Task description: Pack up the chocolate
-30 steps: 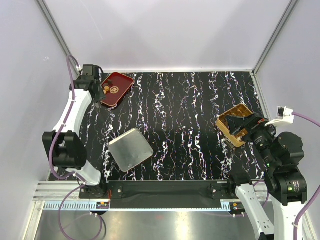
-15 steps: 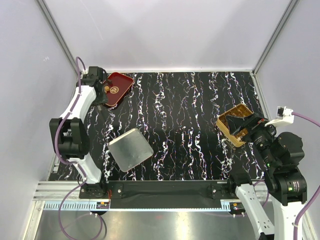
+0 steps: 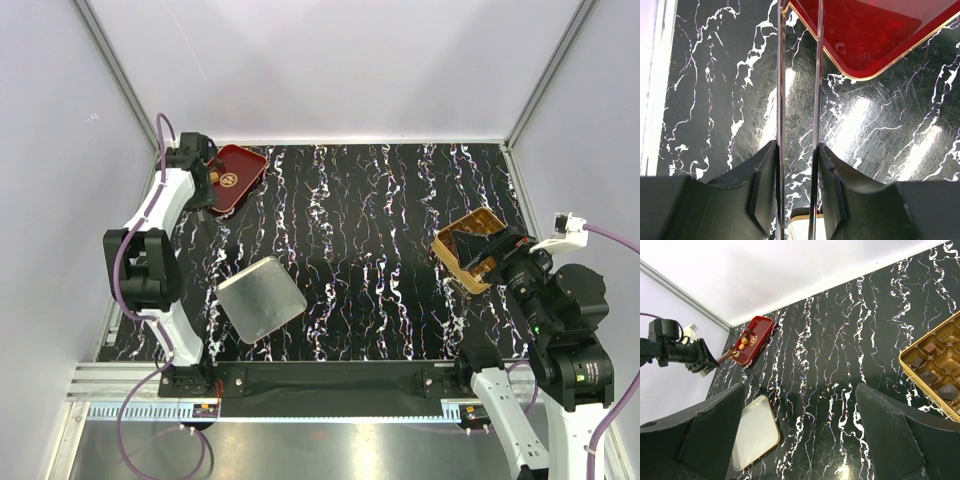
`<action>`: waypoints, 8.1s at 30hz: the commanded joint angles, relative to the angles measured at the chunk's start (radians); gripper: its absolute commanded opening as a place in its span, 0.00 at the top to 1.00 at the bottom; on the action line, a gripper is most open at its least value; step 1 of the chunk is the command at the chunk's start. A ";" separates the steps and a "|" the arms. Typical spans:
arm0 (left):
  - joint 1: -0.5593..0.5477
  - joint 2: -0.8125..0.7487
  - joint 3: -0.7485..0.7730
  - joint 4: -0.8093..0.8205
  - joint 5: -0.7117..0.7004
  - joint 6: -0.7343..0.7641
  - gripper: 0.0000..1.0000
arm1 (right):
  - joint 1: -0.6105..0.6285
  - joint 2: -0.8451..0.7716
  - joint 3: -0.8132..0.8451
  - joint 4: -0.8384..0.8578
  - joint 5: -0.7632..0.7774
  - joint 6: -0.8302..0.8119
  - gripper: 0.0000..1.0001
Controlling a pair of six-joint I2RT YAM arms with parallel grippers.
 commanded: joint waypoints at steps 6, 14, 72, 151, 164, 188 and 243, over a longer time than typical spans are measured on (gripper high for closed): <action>0.006 0.024 0.093 0.025 0.032 0.026 0.61 | 0.006 0.002 0.005 0.035 0.021 -0.022 0.00; 0.007 0.005 0.067 0.045 0.077 0.038 0.61 | 0.008 0.008 -0.006 0.049 0.015 -0.014 0.00; -0.025 -0.094 0.167 -0.061 0.241 0.018 0.67 | 0.008 0.012 0.014 0.048 0.003 0.015 0.00; -0.967 0.355 0.506 0.363 0.557 -0.047 0.57 | 0.006 -0.005 0.054 0.012 0.000 0.041 0.00; -0.872 0.200 0.598 0.085 0.361 -0.036 0.60 | 0.008 -0.012 0.057 0.003 -0.003 0.050 0.00; -0.051 -0.072 0.107 0.046 0.062 0.003 0.57 | 0.008 -0.031 0.020 0.026 -0.005 0.029 0.00; -0.039 0.235 0.292 0.077 0.049 0.007 0.58 | 0.006 0.003 -0.015 0.054 0.040 -0.014 0.00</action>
